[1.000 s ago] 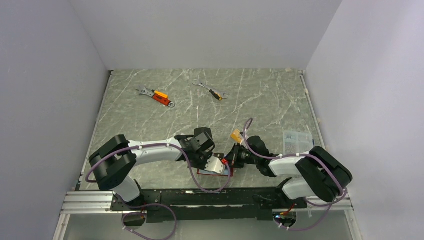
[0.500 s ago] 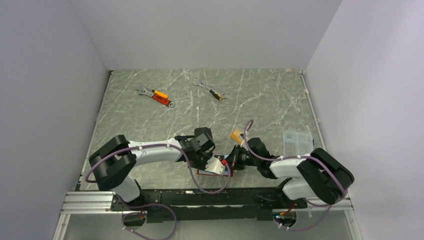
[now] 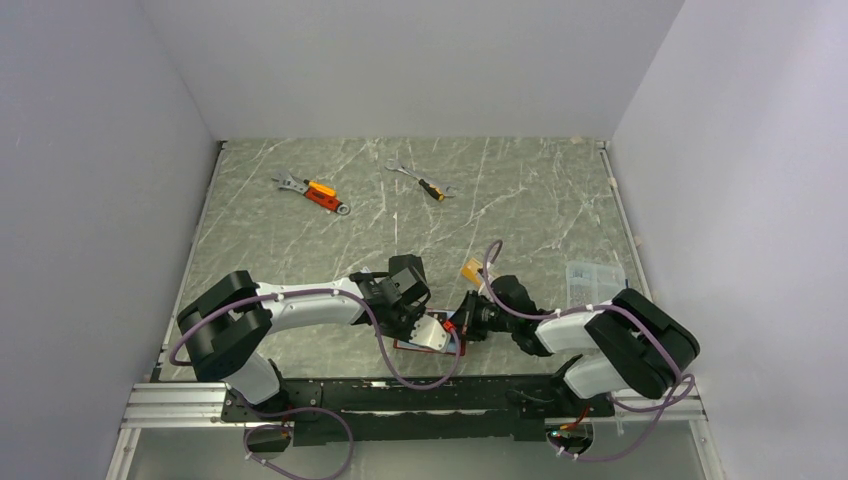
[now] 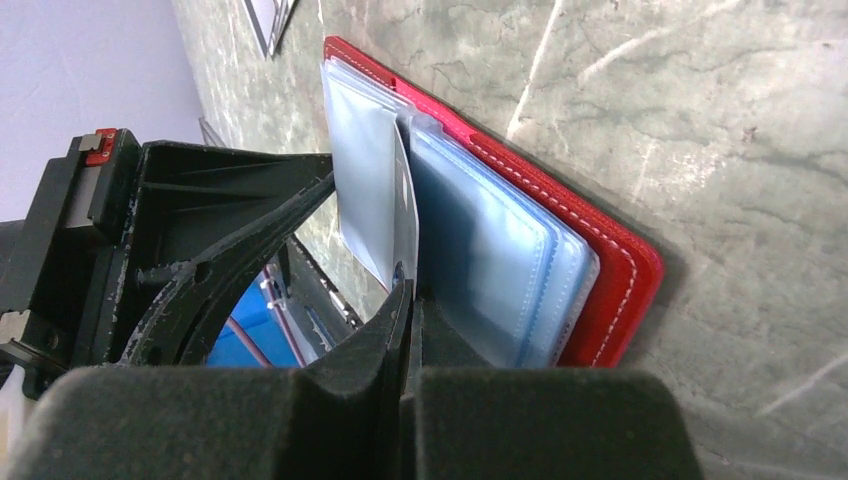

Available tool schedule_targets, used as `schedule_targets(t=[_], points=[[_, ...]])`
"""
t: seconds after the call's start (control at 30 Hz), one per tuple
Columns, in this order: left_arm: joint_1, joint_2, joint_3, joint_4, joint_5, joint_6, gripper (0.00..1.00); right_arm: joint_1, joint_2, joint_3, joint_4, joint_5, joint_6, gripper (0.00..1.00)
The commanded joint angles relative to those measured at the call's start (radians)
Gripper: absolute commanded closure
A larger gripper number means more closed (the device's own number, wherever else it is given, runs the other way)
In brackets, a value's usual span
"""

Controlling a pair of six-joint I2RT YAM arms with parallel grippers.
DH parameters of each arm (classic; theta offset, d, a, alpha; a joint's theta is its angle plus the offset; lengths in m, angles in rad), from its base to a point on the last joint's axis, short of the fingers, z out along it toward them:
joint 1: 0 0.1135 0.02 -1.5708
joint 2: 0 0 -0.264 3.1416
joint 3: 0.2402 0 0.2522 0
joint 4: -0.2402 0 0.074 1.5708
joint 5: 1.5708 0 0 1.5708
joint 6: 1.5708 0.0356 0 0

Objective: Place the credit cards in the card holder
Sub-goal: Insert the credit card into the card holder.

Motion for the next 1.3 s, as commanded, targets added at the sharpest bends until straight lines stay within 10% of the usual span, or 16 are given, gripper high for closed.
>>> schedule_targets(t=[0.0, 0.53, 0.7, 0.87, 1.1, 1.27], points=[[-0.009, 0.033, -0.032, -0.035, -0.001, 0.006, 1.00, 0.010, 0.025, 0.025, -0.025, -0.013, -0.036, 1.00], [-0.011, 0.029, -0.044, -0.030, -0.004, 0.013, 1.00, 0.032, 0.169, 0.127, -0.048, -0.035, -0.064, 0.99], [-0.011, 0.021, -0.050, -0.031, 0.000, 0.014, 1.00, 0.032, 0.049, 0.147, -0.251, 0.035, -0.096, 0.62], [-0.011, 0.023, -0.062, -0.030, -0.005, 0.019, 1.00, 0.035, -0.089, 0.176, -0.454, 0.089, -0.139, 0.54], [-0.012, 0.016, -0.069, -0.020, -0.009, 0.019, 1.00, 0.077, -0.053, 0.217, -0.475, 0.118, -0.142, 0.61], [-0.011, 0.019, -0.070, -0.018, -0.010, 0.015, 1.00, 0.115, 0.024, 0.279, -0.456, 0.132, -0.140, 0.92]])
